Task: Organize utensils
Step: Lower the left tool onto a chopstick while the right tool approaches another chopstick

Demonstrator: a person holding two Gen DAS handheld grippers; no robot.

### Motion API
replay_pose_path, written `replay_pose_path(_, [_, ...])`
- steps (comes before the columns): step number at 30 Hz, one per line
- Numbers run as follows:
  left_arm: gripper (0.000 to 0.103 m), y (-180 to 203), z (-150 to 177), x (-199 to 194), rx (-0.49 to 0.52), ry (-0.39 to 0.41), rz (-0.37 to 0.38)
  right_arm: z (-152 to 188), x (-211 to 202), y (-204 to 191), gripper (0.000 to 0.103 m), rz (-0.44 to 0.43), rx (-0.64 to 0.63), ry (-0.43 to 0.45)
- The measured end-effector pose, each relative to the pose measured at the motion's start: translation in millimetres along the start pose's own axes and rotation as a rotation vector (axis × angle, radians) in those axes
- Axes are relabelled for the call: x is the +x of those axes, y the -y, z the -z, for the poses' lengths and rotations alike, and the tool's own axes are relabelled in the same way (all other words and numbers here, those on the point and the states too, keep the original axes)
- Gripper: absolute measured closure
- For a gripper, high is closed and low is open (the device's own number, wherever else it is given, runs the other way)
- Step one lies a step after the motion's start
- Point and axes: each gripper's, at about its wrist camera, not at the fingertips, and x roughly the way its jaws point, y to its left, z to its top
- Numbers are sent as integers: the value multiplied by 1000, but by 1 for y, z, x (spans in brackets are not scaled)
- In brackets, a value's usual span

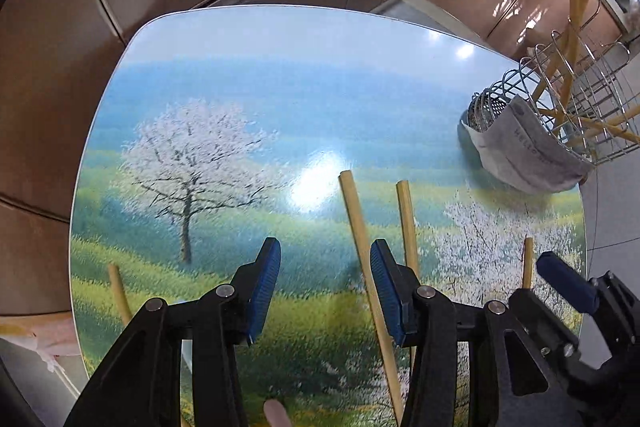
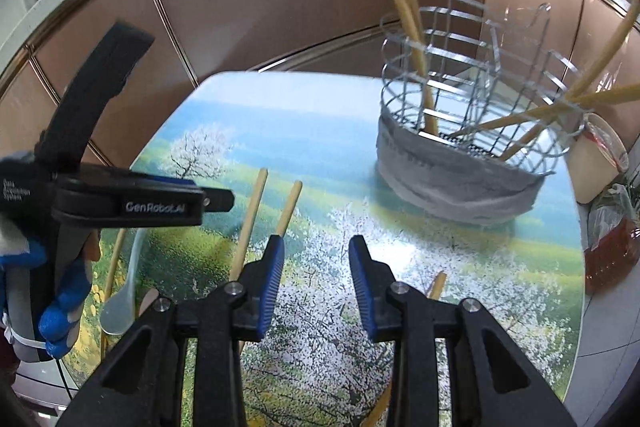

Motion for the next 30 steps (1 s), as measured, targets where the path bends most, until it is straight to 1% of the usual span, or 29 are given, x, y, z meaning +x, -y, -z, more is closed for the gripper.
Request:
replay_pose_path(7, [58,6,-12,16,8,-28,-4,0,24,-1,71,-21,-3,-43])
replay_pose_path(10, [68,8,-16,24,24,-46,-8,0,35,-4,72,-32,-7,-63])
replay_pose_path(12, [73,9,-16,29,37,-61,-12,-2,43,-7,72,-33,-14,-75])
replay_pose_path(14, [76,7,-12,31,56,-50,-29,-3,49,-11,72,-35,-25,-85])
replay_pose_path(16, [83,5,-11,32,64,-48,-34,-6,54,-15,72,-35,-38,-93])
replay_pose_path(19, [88,1,-11,31,80,-46,-34,-10,65,-23,72,-35,-59,-107])
replay_pose_path(25, [91,-13,-10,28,104,-35,-13,-17,84,-35,72,-37,-91,-143])
replay_pose_path(30, [95,-24,-12,26,107,-25,21,-21,99,-49,72,-35,-119,-166])
